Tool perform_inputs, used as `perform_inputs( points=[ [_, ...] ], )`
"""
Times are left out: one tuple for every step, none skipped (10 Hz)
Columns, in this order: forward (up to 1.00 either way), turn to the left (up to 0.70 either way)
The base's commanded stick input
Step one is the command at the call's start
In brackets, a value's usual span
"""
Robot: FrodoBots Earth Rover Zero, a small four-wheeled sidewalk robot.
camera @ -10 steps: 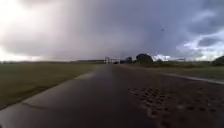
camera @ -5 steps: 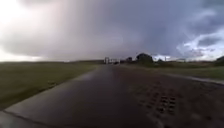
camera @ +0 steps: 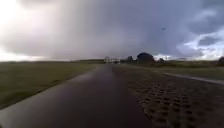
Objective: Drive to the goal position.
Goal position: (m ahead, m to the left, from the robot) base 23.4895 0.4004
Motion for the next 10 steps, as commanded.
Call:
perform_inputs(
  points=[
    [0.7,0.0],
    [0.7,0.0],
    [0.7,0.0],
    [0.7,0.0],
    [0.7,0.0],
    [0.7,0.0],
    [0.7,0.0],
    [0.7,0.0],
    [0.7,0.0],
    [0.7,0.0]
  ],
)
